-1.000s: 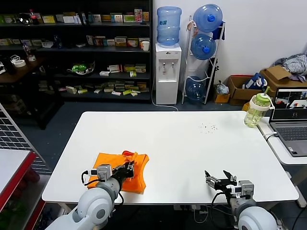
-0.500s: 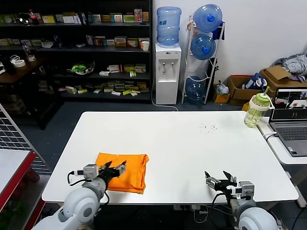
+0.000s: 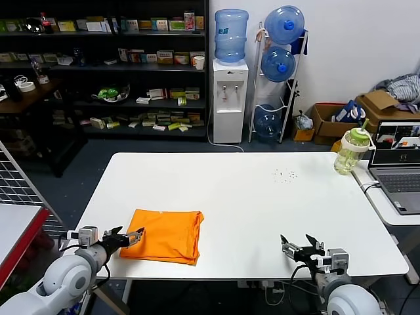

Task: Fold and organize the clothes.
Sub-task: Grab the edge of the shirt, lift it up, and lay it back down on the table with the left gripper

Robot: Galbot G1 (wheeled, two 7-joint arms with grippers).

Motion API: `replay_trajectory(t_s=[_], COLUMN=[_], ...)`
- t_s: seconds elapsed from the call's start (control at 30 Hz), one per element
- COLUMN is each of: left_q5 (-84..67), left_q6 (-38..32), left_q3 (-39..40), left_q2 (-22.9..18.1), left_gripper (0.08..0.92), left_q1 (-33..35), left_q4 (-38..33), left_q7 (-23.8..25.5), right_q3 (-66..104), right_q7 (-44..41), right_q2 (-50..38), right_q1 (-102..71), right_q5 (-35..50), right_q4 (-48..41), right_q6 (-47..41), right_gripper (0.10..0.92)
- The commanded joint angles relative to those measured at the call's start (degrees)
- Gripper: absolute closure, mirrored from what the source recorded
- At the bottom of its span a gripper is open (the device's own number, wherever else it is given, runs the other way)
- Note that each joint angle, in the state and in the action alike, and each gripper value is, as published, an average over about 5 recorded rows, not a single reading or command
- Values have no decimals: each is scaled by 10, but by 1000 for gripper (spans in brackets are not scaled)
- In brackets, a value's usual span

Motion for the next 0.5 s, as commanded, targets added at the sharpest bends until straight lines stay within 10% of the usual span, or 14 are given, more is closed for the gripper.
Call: replay_trajectory(t_s=[0.03, 0.5], left_q5=[-10, -3], left_q6=[5, 7], left_q3=[-1, 13], left_q2=[16, -6], left_gripper=[177, 316], left_q1=[-15, -49], left_q4=[59, 102], left_q7=[90, 92], right_q3=[4, 1], right_q7=[-1, 2], right_q2=[0, -2], right_q1=[-2, 1], right_q5=[0, 2], right_q4=[-1, -2], right_q6=[0, -2], right_gripper=[203, 203])
